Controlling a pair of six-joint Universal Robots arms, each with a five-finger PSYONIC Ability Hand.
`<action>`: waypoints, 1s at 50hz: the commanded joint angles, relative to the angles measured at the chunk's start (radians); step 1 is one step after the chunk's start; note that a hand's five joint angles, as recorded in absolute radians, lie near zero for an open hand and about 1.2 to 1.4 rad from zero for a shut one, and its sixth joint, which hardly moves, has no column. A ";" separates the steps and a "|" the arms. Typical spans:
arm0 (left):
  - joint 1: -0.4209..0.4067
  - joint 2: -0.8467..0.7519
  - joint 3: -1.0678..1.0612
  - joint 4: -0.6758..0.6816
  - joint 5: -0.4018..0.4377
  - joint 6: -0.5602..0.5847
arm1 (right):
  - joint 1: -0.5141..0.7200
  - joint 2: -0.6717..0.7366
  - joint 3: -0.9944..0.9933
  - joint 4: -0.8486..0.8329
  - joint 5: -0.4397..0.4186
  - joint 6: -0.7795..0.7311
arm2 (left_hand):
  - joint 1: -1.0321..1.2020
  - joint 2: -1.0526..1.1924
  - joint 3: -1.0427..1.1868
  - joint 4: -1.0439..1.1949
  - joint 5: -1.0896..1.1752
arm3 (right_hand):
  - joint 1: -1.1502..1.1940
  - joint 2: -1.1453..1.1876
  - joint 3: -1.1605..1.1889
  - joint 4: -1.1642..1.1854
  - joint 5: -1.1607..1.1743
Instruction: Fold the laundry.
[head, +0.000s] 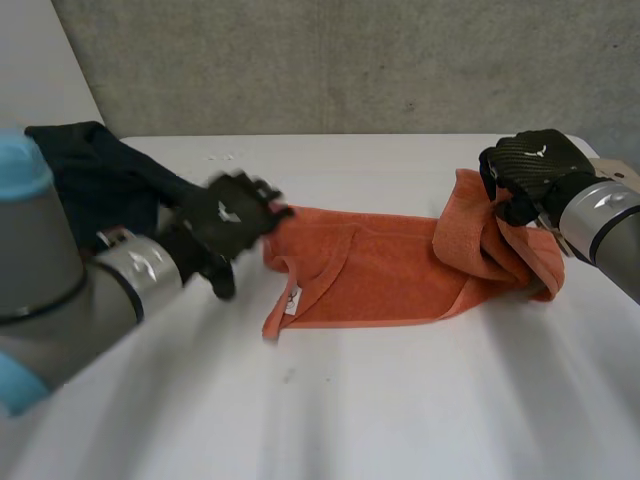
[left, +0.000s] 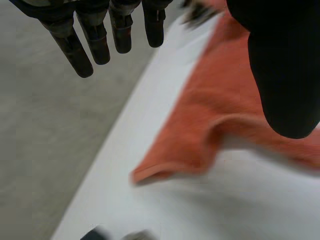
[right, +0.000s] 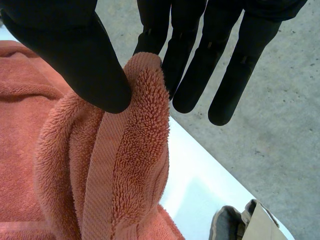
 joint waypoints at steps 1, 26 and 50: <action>-0.013 -0.072 -0.052 0.028 0.119 0.169 | 0.000 0.004 0.003 0.001 -0.005 -0.001 | 0.126 0.115 0.111 0.121 0.095 | 0.271 0.225 0.207 0.198 0.247; -0.008 -0.369 0.106 0.111 0.120 0.358 | -0.008 0.016 0.023 -0.006 -0.011 -0.014 | 0.516 0.505 0.501 0.511 0.485 | 0.271 0.225 0.207 0.198 0.247; 0.117 -0.112 0.228 0.071 -0.180 -0.219 | -0.110 -0.030 0.003 0.339 0.023 -0.439 | 1.201 1.190 1.185 1.196 1.170 | 0.271 0.225 0.207 0.198 0.247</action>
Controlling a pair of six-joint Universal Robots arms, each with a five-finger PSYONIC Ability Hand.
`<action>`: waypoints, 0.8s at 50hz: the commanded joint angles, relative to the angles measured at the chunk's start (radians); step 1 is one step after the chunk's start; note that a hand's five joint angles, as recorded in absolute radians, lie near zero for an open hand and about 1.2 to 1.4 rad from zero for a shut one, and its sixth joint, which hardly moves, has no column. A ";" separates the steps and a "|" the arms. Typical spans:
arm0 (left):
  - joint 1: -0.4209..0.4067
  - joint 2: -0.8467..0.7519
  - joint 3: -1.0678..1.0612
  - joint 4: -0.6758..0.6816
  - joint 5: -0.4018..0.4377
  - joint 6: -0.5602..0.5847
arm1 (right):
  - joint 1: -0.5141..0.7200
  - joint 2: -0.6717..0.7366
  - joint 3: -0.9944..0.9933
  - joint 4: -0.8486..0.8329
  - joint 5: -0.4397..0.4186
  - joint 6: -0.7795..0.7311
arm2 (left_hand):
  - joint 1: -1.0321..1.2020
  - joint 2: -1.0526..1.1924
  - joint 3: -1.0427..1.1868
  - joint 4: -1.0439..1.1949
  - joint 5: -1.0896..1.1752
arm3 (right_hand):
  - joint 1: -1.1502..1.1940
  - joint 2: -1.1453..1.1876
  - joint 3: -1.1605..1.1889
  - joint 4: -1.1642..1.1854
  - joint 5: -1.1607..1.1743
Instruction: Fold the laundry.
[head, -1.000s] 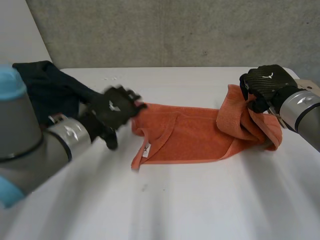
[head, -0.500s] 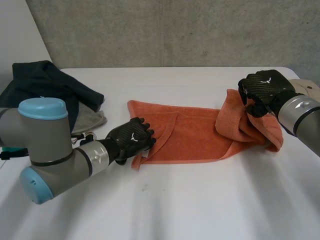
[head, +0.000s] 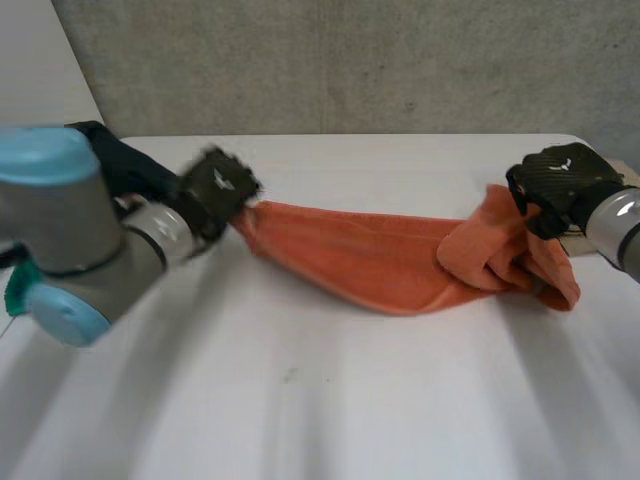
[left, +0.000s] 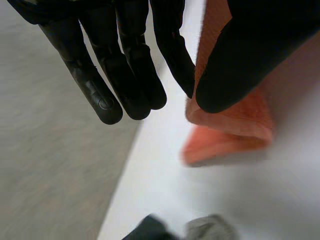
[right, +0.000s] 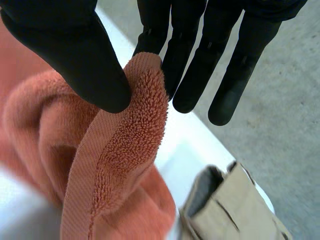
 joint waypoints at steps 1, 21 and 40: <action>0.075 0.118 0.000 -0.092 -0.100 -0.312 | -0.033 -0.026 -0.003 0.278 0.024 -0.325 | 0.244 0.204 0.208 0.200 0.235 | 0.271 0.225 0.207 0.198 0.247; 0.066 -0.212 0.283 -0.368 -0.240 -0.404 | -0.004 0.257 -0.155 -0.085 0.114 -0.118 | 0.244 0.204 0.208 0.200 0.235 | 0.271 0.225 0.207 0.198 0.247; 0.054 -0.235 1.086 -0.183 -0.319 -0.668 | -0.017 0.244 -0.509 -0.787 0.233 0.291 | 0.244 0.204 0.208 0.200 0.235 | 0.271 0.225 0.207 0.198 0.247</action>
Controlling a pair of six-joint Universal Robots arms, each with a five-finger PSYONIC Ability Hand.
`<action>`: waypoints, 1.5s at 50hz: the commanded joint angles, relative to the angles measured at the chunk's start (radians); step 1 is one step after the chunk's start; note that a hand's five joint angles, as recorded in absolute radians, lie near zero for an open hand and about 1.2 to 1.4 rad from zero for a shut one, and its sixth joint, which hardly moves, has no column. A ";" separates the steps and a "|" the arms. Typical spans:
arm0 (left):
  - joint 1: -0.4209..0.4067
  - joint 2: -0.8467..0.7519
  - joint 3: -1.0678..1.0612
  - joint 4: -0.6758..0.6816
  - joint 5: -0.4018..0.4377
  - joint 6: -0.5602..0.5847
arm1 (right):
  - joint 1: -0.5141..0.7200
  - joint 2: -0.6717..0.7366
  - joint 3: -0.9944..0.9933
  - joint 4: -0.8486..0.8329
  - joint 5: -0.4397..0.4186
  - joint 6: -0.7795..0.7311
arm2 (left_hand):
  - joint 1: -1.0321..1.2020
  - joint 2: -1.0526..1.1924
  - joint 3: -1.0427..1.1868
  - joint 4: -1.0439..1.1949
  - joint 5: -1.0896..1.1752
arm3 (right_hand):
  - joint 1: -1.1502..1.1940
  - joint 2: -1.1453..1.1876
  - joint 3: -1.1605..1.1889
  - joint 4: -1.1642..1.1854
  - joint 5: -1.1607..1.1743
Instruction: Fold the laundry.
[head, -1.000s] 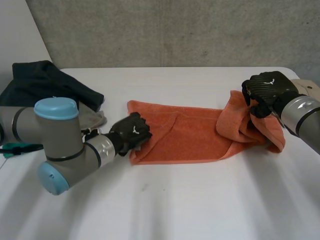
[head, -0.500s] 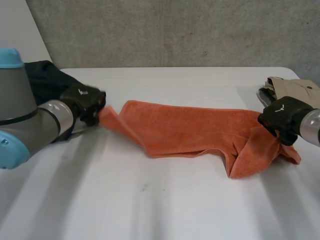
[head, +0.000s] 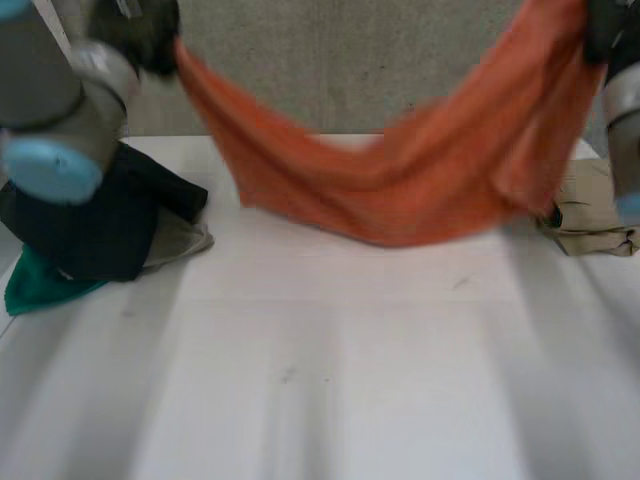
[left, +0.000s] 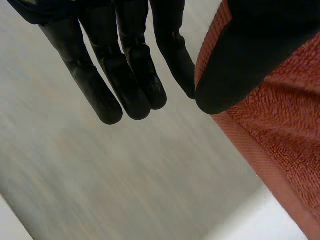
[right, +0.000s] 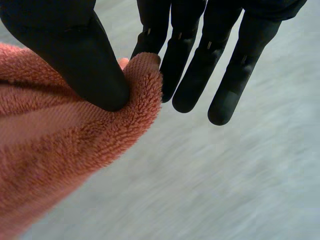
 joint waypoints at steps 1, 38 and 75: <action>0.011 -0.003 0.247 0.017 -0.058 -0.156 | -0.018 -0.052 -0.074 -0.056 0.055 0.221 | 0.244 0.200 0.204 0.196 0.235 | 0.271 0.225 0.204 0.198 0.247; 0.060 0.070 -0.472 0.025 0.059 -0.150 | -0.072 0.031 0.142 0.668 -0.254 -0.062 | 0.244 0.200 0.204 0.196 0.235 | -0.680 -0.727 -0.748 -0.754 -0.704; 0.048 0.244 -0.602 0.008 0.128 -0.099 | 0.054 0.064 -0.016 0.903 -0.074 -0.275 | 0.244 0.200 0.204 0.196 0.235 | -0.836 -0.882 -0.903 -0.910 -0.860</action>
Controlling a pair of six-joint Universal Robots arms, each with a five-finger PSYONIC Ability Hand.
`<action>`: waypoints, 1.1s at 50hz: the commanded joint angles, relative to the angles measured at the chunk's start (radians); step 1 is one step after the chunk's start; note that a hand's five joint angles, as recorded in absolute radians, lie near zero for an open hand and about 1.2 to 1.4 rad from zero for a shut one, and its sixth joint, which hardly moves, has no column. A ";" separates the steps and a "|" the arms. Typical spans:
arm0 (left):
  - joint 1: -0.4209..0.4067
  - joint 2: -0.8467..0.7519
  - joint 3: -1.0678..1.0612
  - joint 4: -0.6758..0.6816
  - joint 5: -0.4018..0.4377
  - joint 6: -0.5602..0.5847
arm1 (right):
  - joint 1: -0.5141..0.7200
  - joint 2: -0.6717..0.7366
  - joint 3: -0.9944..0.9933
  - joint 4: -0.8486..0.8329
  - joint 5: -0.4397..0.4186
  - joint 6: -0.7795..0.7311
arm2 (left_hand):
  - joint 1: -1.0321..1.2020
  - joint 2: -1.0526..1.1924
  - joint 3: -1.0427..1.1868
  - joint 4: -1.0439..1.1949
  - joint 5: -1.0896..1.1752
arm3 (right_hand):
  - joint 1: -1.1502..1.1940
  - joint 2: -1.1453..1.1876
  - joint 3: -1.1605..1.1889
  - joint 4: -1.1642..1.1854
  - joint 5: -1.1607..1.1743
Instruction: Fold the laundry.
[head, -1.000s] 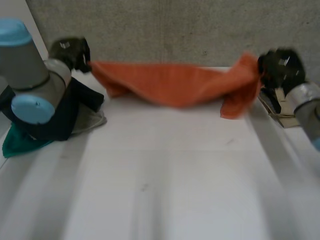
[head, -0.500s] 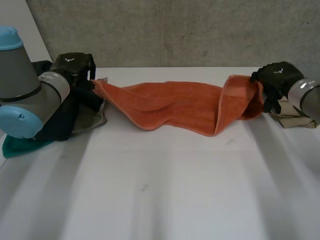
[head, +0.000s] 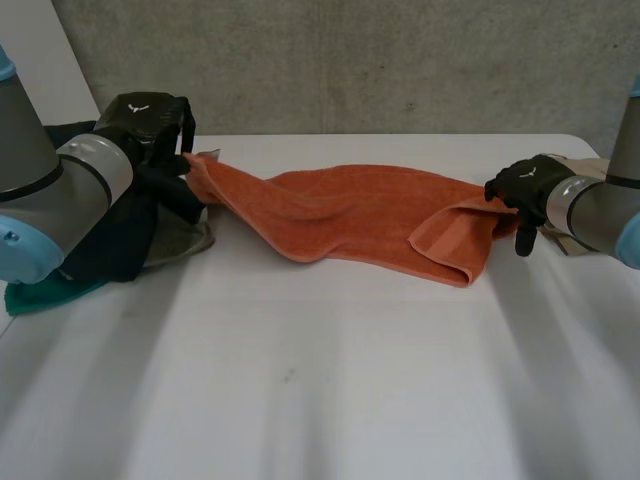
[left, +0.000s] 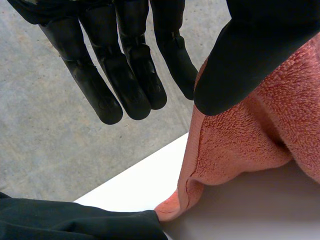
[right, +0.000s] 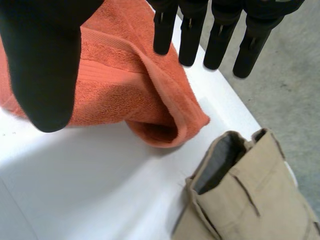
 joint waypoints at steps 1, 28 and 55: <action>0.005 -0.005 0.003 0.001 0.006 0.000 | 0.011 -0.116 0.167 -0.170 -0.044 -0.091 | 0.244 0.200 0.204 0.195 0.235 | -0.068 -0.067 -0.071 -0.068 -0.051; 0.011 0.044 0.052 -0.002 0.017 -0.006 | 0.152 0.367 -0.308 -0.066 -0.147 -0.484 | 0.244 0.200 0.204 0.195 0.235 | 0.120 0.121 0.117 0.119 0.137; 0.048 0.069 -0.066 -0.239 0.002 0.270 | -0.124 -0.205 0.248 0.233 -0.096 -0.407 | 0.244 0.200 0.204 0.195 0.235 | 1.040 1.040 1.036 1.039 1.057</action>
